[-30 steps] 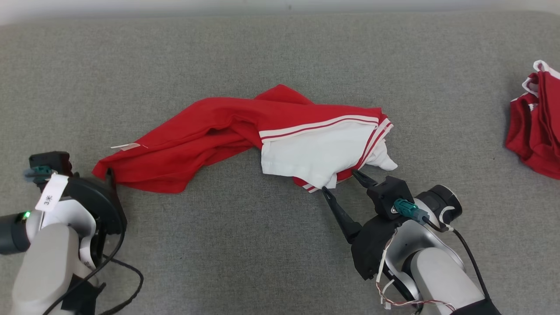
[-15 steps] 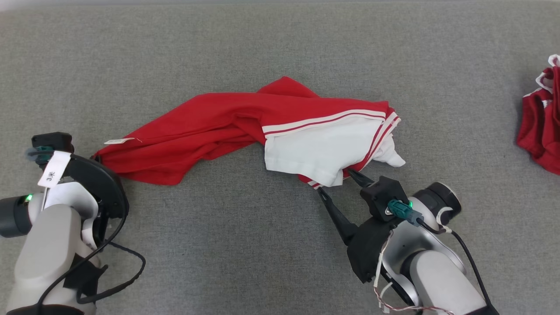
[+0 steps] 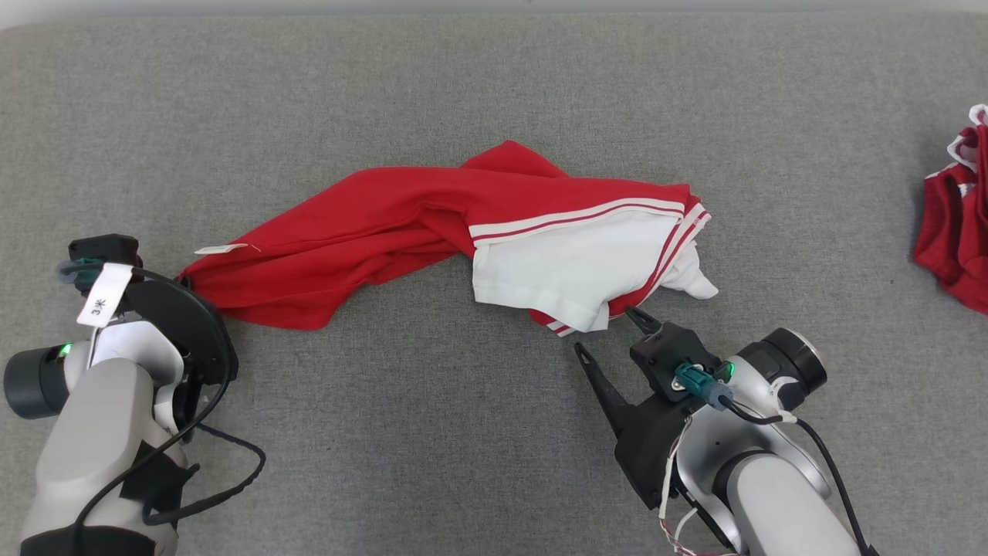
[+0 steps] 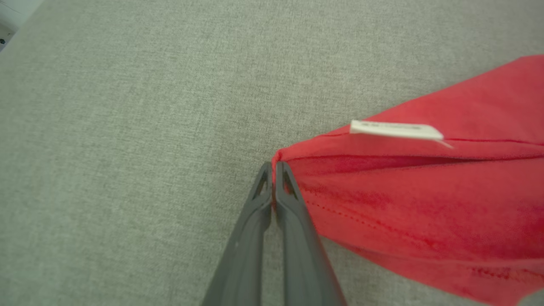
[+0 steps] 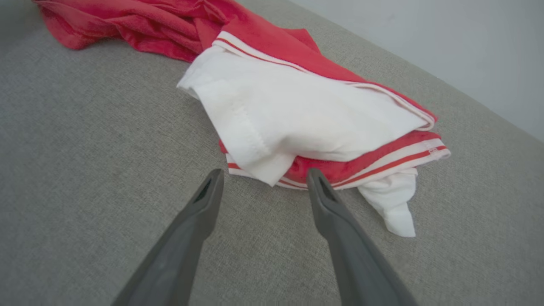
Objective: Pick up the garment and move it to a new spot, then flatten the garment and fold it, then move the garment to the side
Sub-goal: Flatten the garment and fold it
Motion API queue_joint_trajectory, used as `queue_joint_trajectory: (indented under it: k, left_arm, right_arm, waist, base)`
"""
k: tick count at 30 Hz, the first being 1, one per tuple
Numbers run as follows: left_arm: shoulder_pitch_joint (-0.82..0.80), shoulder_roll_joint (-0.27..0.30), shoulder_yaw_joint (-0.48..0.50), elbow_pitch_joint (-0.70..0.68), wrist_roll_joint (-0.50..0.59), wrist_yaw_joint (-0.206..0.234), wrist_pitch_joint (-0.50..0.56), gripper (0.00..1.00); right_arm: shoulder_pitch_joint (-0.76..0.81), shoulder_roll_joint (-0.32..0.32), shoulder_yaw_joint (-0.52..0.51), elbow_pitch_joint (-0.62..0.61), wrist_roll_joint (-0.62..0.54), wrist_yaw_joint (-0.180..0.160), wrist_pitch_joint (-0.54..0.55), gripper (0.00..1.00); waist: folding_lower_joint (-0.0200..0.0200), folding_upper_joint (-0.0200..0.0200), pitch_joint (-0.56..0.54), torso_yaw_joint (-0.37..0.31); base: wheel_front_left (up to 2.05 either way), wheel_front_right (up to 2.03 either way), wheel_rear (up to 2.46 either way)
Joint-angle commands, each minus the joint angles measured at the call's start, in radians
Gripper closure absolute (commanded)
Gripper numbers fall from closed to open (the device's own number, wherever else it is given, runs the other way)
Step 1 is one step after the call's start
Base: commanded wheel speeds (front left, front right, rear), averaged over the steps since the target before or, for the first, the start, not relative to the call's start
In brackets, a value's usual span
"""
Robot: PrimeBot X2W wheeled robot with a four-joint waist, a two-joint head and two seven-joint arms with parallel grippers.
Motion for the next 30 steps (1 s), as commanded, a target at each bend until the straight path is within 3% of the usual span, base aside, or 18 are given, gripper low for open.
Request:
queue_joint_trajectory:
  k: [1, 3, 8, 10, 11, 12, 14, 16, 18, 30]
  left_arm:
    - [-0.007, -0.002, -0.004, 0.01, -0.007, -0.009, -0.007, 1.0]
    - [-0.013, -0.005, -0.006, 0.018, -0.01, -0.007, -0.016, 1.0]
    - [-0.026, -0.011, -0.013, 0.041, -0.021, -0.015, -0.041, 1.0]
    - [-0.031, -0.013, -0.016, 0.049, -0.025, -0.016, -0.045, 1.0]
    - [-0.033, -0.014, -0.017, 0.054, -0.027, -0.016, -0.048, 1.0]
    - [-0.033, -0.014, -0.017, 0.054, -0.027, -0.016, -0.048, 1.0]
    - [-0.035, -0.015, -0.019, 0.062, -0.03, -0.016, -0.054, 1.0]
    - [-0.037, -0.015, -0.02, 0.069, -0.033, -0.014, -0.065, 1.0]
    - [-0.039, -0.014, -0.021, 0.076, -0.037, -0.013, -0.073, 1.0]
    - [-0.054, -0.029, 0.005, 0.033, -0.087, -0.016, -0.211, 1.0]
  right_arm:
    - [-0.01, -0.003, -0.001, 0.006, -0.011, -0.001, 0.002, 0.0]
    - [-0.018, -0.003, -0.008, 0.018, -0.021, -0.001, -0.002, 0.0]
    - [-0.039, -0.003, -0.024, 0.056, -0.033, -0.001, -0.023, 0.13]
    - [-0.044, -0.003, -0.028, 0.069, -0.029, -0.001, -0.026, 0.26]
    - [-0.044, -0.003, -0.028, 0.074, -0.027, -0.001, -0.029, 0.47]
    - [-0.044, -0.003, -0.028, 0.074, -0.027, -0.001, -0.029, 0.47]
    - [-0.046, -0.003, -0.029, 0.082, -0.024, -0.001, -0.034, 0.6]
    - [-0.047, -0.003, -0.031, 0.089, -0.02, -0.001, -0.035, 0.89]
    - [-0.047, -0.003, -0.032, 0.092, -0.018, -0.001, -0.039, 1.0]
    - [-0.04, -0.003, -0.073, 0.033, 0.021, -0.001, -0.106, 1.0]
  waist:
    - [0.0001, -0.0001, 0.0, 0.0]
    - [0.0001, -0.0001, 0.0, 0.001]
    - [0.0001, -0.0001, 0.004, 0.005]
    - [0.0001, -0.0001, 0.004, 0.007]
    - [0.0001, -0.0001, 0.004, 0.007]
    - [0.0001, -0.0001, 0.004, 0.007]
    - [0.0001, -0.0001, 0.004, 0.008]
    - [0.0001, -0.0001, 0.002, 0.01]
    - [0.0001, -0.0001, 0.0, 0.01]
    - [0.0001, -0.0001, -0.03, 0.012]
  base:
    - [0.0, 0.0, 0.0]
    - [0.0, 0.0, 0.0]
    - [0.0, 0.0, 0.0]
    - [0.0, 0.0, 0.0]
    - [0.0, 0.0, 0.0]
    - [0.0, 0.0, 0.0]
    - [0.0, 0.0, 0.0]
    - [0.0, 0.0, 0.0]
    - [0.0, 0.0, 0.0]
    - [0.0, 0.0, 0.0]
